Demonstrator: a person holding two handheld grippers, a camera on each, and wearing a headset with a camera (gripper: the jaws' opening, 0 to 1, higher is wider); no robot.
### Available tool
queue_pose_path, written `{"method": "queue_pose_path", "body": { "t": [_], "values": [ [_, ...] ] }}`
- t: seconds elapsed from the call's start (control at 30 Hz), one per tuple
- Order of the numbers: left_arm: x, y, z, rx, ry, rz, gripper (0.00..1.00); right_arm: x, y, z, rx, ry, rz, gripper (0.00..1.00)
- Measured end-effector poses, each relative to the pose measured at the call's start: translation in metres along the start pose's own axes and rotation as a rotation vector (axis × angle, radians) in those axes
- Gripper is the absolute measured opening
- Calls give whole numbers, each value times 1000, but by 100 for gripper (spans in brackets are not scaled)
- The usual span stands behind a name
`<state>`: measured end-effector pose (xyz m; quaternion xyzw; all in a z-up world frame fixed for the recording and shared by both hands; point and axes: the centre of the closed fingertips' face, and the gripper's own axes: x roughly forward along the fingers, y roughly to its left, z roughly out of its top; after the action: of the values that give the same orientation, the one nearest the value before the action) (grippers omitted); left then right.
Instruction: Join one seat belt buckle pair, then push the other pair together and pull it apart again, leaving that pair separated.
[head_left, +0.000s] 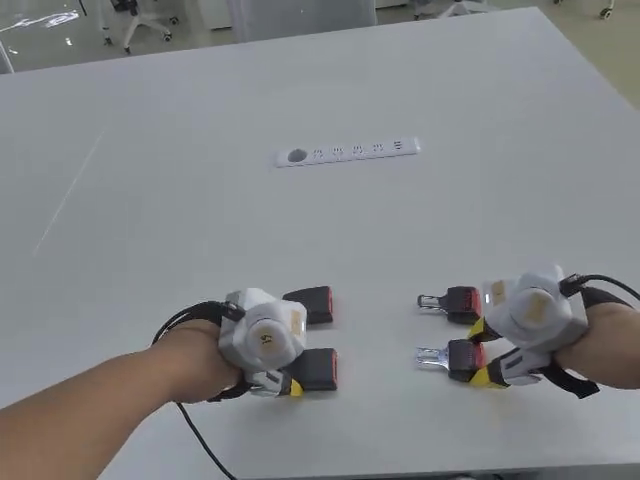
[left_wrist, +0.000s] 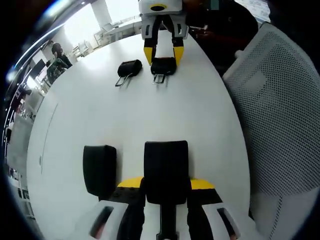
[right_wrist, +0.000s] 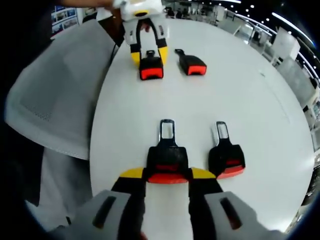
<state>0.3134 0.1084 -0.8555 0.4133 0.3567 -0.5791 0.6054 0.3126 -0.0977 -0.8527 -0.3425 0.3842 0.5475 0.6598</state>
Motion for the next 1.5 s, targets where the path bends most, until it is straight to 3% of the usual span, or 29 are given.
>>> {"method": "queue_pose_path", "body": {
  "t": [0.23, 0.53, 0.7, 1.17, 1.27, 1.5],
  "values": [
    [1, 0, 0, -35, -7, -21, 33, 1, 1, 1, -28, 15, -2, 32],
    [1, 0, -1, -37, 6, -27, 33, 2, 0, 3, -57, 47, 2, 32],
    [1, 0, -1, -33, -7, -39, 33, 6, -3, 10, -58, 53, -3, 32],
    [1, -1, -1, -43, 1, -44, 33, 26, 11, 50, -73, -20, -2, 32],
    [1, -1, -1, -42, 8, -46, 33, 31, 9, 61, -93, -38, -28, 33],
    [1, -2, 0, -20, 15, -50, 33, 40, 15, 80, -82, -71, -28, 32]
  ]
}}
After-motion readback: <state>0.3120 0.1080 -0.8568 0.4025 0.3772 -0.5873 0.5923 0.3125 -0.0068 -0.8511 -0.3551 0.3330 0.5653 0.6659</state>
